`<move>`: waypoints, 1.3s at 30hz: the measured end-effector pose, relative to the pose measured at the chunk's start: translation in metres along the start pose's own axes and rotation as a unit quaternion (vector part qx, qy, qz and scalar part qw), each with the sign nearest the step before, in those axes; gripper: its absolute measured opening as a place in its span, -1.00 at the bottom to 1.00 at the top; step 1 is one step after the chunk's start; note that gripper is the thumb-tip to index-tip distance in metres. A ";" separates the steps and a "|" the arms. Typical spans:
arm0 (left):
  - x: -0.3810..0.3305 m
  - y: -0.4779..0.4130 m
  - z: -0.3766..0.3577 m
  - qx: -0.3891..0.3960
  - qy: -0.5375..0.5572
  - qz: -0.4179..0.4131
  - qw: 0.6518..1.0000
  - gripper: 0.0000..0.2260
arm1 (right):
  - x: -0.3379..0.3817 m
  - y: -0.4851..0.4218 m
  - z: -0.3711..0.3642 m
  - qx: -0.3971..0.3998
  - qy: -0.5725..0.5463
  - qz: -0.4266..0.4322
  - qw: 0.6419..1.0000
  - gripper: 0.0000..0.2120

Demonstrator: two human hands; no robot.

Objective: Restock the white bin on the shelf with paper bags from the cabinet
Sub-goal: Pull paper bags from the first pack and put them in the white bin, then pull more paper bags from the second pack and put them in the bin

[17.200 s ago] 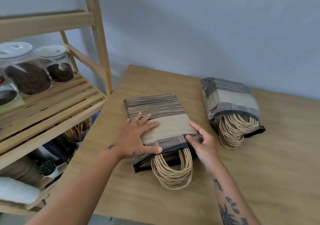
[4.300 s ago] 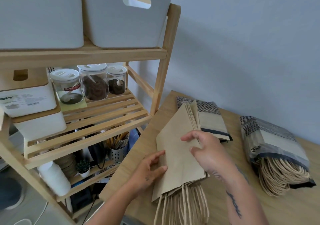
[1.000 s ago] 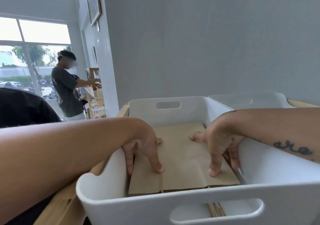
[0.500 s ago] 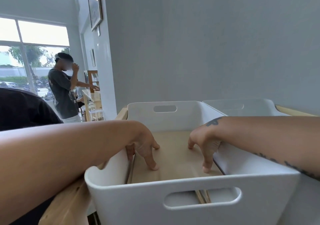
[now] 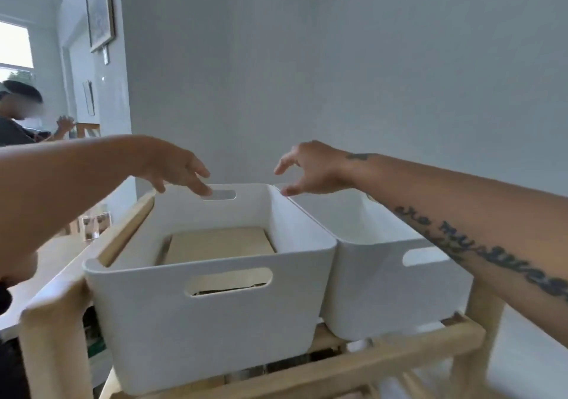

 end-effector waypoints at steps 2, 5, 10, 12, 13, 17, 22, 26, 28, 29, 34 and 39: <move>-0.035 0.016 0.012 -0.034 0.005 -0.030 0.999 -0.44 | -0.025 0.033 0.014 -0.013 -0.015 -0.040 0.999 -0.57; -0.097 0.035 0.002 -0.053 0.008 -0.074 0.996 -0.46 | -0.071 0.087 0.014 0.024 -0.002 -0.118 0.993 -0.54; -0.223 0.062 -0.060 -0.073 -0.074 -0.170 0.980 -0.47 | -0.138 0.204 0.008 0.059 -0.004 -0.232 0.971 -0.51; -0.276 0.075 -0.096 -0.069 -0.103 -0.222 0.967 -0.47 | -0.160 0.254 0.005 0.070 -0.002 -0.273 0.959 -0.52; -0.301 0.084 -0.116 -0.065 -0.112 -0.248 0.960 -0.47 | -0.171 0.279 0.003 0.076 -0.002 -0.297 0.952 -0.52; -0.388 0.116 -0.205 -0.007 -0.119 -0.333 0.935 -0.47 | -0.212 0.395 0.000 0.083 -0.005 -0.397 0.914 -0.50; -0.467 0.158 -0.330 0.083 -0.120 -0.408 0.901 -0.48 | -0.253 0.561 -0.017 0.079 -0.005 -0.516 0.853 -0.49; -0.507 0.198 -0.433 0.167 -0.119 -0.451 0.869 -0.47 | -0.260 0.692 -0.057 0.066 -0.049 -0.597 0.798 -0.50; -0.522 0.224 -0.479 0.198 -0.114 -0.475 0.850 -0.49 | -0.255 0.741 -0.085 0.062 -0.073 -0.623 0.777 -0.50; -0.527 0.239 -0.500 0.208 -0.112 -0.489 0.840 -0.50 | -0.251 0.760 -0.100 0.058 -0.081 -0.631 0.770 -0.51; -0.543 0.307 -0.583 0.255 -0.077 -0.557 0.787 -0.55 | -0.229 0.809 -0.159 -0.026 -0.138 -0.645 0.751 -0.53; -0.543 0.337 -0.633 0.292 -0.024 -0.551 0.781 -0.55 | -0.208 0.815 -0.179 -0.161 -0.123 -0.630 0.749 -0.64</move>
Point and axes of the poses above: each hand's wrist, its own y-axis away from the middle knuckle, its own z-axis out of the back of the hand, x = y × z, the point moved 8 cm from there along -y, towards the middle knuckle, and after that the axes turned 2 degrees about z, right-handed, at the moved point
